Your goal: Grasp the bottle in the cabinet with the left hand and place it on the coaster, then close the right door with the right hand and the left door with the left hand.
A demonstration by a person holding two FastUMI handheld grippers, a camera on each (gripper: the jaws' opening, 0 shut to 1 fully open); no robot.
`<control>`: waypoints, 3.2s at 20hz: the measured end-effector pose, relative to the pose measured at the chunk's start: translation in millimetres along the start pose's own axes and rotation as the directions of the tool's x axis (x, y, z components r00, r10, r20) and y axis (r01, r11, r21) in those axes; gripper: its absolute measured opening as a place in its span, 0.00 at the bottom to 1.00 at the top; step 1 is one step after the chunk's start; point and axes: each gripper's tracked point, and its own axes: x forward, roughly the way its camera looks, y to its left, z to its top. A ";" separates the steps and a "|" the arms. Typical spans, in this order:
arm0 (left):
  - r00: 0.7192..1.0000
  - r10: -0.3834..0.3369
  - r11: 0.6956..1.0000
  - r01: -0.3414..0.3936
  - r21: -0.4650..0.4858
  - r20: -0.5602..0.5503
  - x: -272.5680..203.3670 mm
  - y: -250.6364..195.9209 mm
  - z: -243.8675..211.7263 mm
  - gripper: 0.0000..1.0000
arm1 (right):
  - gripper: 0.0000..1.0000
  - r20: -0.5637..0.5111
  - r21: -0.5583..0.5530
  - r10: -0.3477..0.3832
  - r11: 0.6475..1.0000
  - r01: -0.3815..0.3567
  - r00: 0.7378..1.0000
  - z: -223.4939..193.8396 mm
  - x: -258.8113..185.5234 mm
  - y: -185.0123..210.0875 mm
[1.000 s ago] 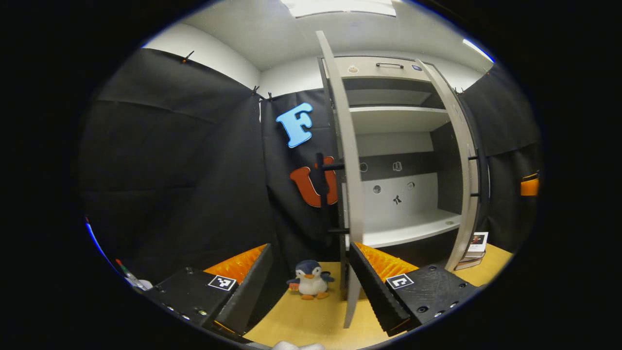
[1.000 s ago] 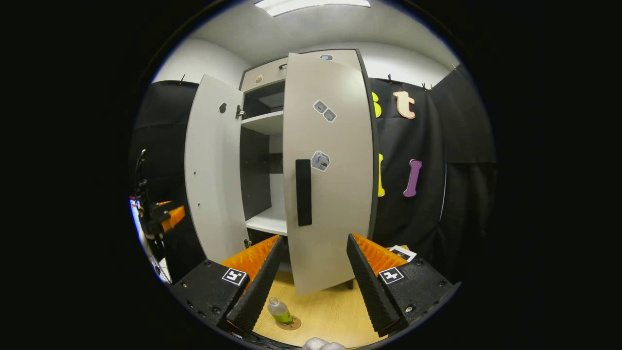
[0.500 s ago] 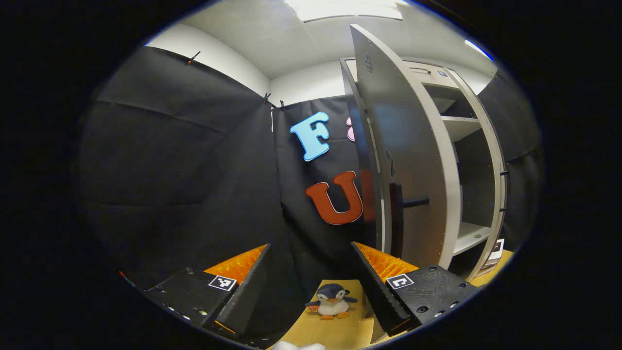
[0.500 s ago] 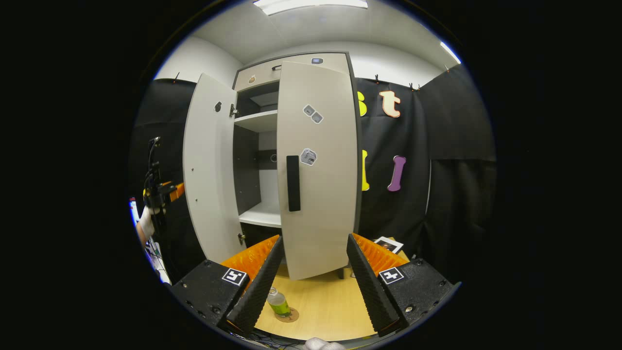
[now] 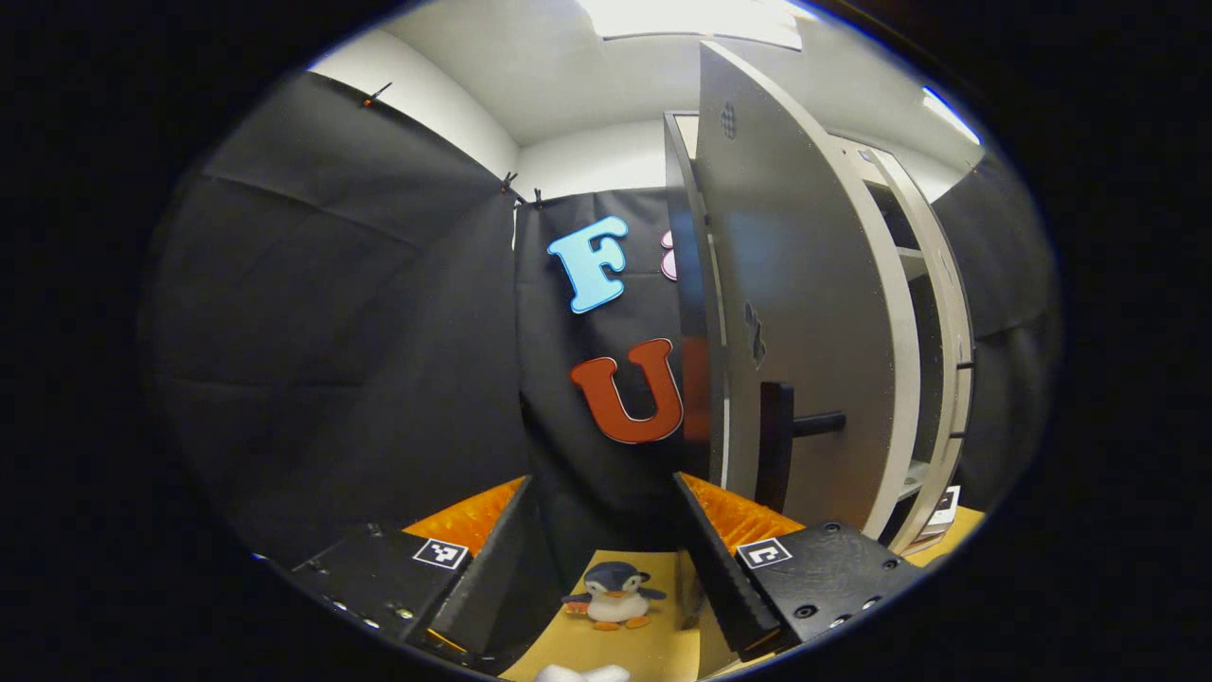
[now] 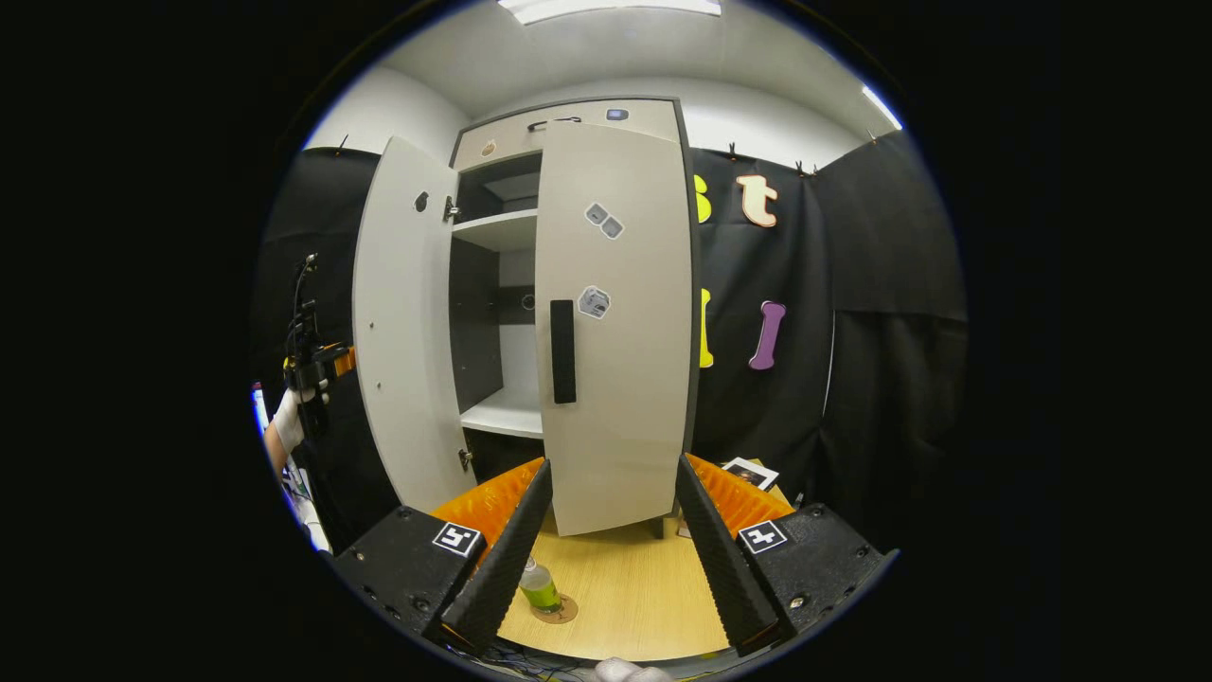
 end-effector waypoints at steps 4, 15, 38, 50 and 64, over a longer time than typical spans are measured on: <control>1.000 0.022 0.999 -0.022 0.024 0.005 -2.7 -4.7 2.9 0.87 | 0.81 -0.006 -0.010 0.031 0.999 -0.031 0.999 1.3 4.6 -2.3; 0.992 -0.124 0.992 0.123 -0.020 -0.006 -1.7 -102.0 4.2 0.87 | 0.81 -0.003 0.002 0.006 1.000 -0.006 1.000 1.3 -1.6 -24.2; 0.978 -0.208 0.978 0.208 -0.016 -0.004 -33.4 -162.6 17.2 0.95 | 0.81 0.041 0.020 -0.043 0.999 0.042 0.998 15.5 -5.5 -21.1; 0.977 -0.198 0.980 0.198 -0.008 -0.083 -115.8 -150.4 -16.9 0.95 | 0.81 0.054 0.040 -0.060 0.998 0.058 0.997 7.8 6.0 -0.1; 0.982 -0.162 0.987 0.163 0.004 -0.093 -135.6 -140.6 -27.1 0.95 | 0.81 0.045 0.006 -0.064 0.998 0.064 0.997 -6.4 11.1 14.4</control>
